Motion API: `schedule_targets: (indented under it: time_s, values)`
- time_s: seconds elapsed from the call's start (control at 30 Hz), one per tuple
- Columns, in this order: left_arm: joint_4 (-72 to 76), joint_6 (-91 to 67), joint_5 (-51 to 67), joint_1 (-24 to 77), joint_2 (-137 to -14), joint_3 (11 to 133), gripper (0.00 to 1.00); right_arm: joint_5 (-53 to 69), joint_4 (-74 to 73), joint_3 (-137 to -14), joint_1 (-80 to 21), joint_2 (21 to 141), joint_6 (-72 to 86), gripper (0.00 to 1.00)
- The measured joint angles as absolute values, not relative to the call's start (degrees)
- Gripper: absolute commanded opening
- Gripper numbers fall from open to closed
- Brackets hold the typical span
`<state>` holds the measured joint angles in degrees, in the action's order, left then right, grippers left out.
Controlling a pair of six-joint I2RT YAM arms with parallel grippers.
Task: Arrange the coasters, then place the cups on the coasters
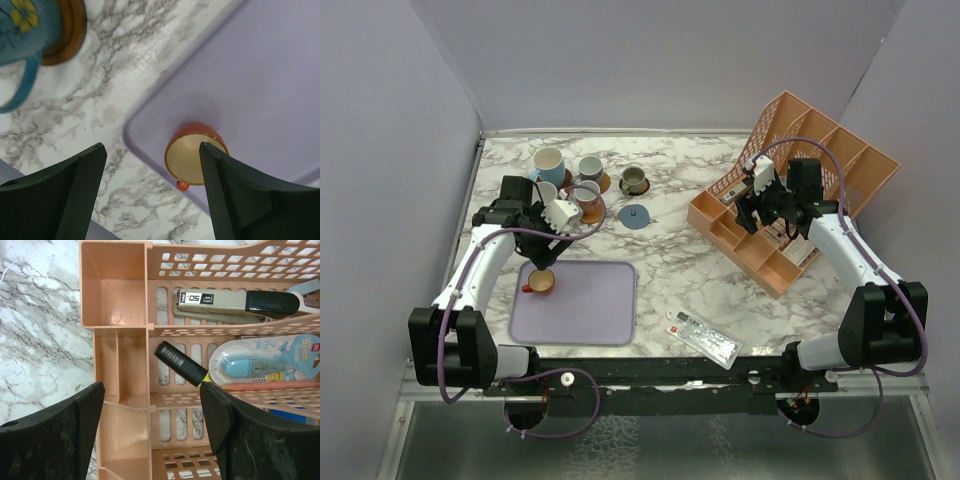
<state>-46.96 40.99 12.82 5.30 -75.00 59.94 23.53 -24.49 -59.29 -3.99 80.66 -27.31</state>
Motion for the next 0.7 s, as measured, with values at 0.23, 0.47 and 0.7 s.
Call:
schedule_targets:
  time_s: [0.23,0.47,0.7]
  values:
    - [-50.02,47.53,16.51,-0.01,-75.81,57.17,0.83,23.70,-24.84,-59.29,-3.99,80.66,-27.29,0.78]
    - [-50.35,52.69,17.58,-0.97,-80.66,57.14,0.61,23.79,-25.54,-59.29,-3.99,80.66,-27.29,0.79]
    - [-51.70,55.86,17.58,-1.06,-84.66,57.14,0.35,23.79,-25.71,-59.29,-3.99,80.66,-27.29,0.79]
